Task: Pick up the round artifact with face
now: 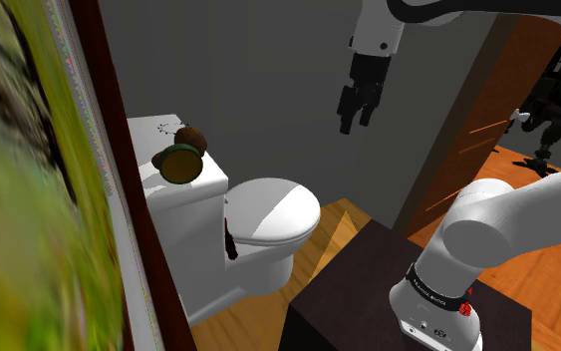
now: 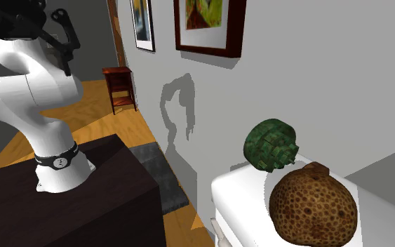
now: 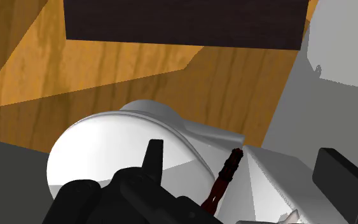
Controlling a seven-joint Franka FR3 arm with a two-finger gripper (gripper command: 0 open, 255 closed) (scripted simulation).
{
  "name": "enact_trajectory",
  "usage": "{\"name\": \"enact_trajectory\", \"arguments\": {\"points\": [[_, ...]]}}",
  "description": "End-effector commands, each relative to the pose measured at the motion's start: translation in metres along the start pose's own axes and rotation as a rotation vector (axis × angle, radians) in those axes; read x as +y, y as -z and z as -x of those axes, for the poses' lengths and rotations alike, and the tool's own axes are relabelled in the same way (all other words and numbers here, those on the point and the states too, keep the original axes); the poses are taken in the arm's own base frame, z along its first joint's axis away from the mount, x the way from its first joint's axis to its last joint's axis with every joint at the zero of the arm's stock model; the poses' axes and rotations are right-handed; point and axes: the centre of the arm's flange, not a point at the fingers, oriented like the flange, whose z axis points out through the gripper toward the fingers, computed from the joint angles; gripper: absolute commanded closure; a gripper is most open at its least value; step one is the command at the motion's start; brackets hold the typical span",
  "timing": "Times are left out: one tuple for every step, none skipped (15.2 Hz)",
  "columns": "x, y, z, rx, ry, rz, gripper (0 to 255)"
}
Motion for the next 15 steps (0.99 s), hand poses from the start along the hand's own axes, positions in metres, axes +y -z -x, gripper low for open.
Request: {"name": "enact_trajectory", "arguments": {"points": [[0.0, 0.0, 0.0, 0.0, 0.0, 0.0, 0], [-0.011, -0.003, -0.007, 0.008, -0.008, 0.002, 0], [-0.021, -0.005, -0.013, 0.017, -0.015, 0.005, 0], [-0.032, -0.008, -0.02, 0.025, -0.023, 0.007, 0], [-0.042, -0.01, -0.027, 0.034, -0.031, 0.01, 0], [-0.053, -0.012, -0.034, 0.042, -0.039, 0.012, 0], [-0.063, -0.015, -0.041, 0.05, -0.046, 0.015, 0], [-0.073, -0.017, -0.048, 0.059, -0.054, 0.017, 0], [-0.084, -0.019, -0.056, 0.067, -0.062, 0.02, 0], [-0.094, -0.022, -0.063, 0.076, -0.069, 0.022, 0], [-0.104, -0.024, -0.071, 0.084, -0.077, 0.025, 0], [-0.114, -0.026, -0.078, 0.093, -0.085, 0.027, 0], [-0.124, -0.028, -0.086, 0.101, -0.093, 0.03, 0], [-0.134, -0.03, -0.094, 0.109, -0.1, 0.032, 0], [-0.144, -0.033, -0.102, 0.118, -0.108, 0.034, 0]]}}
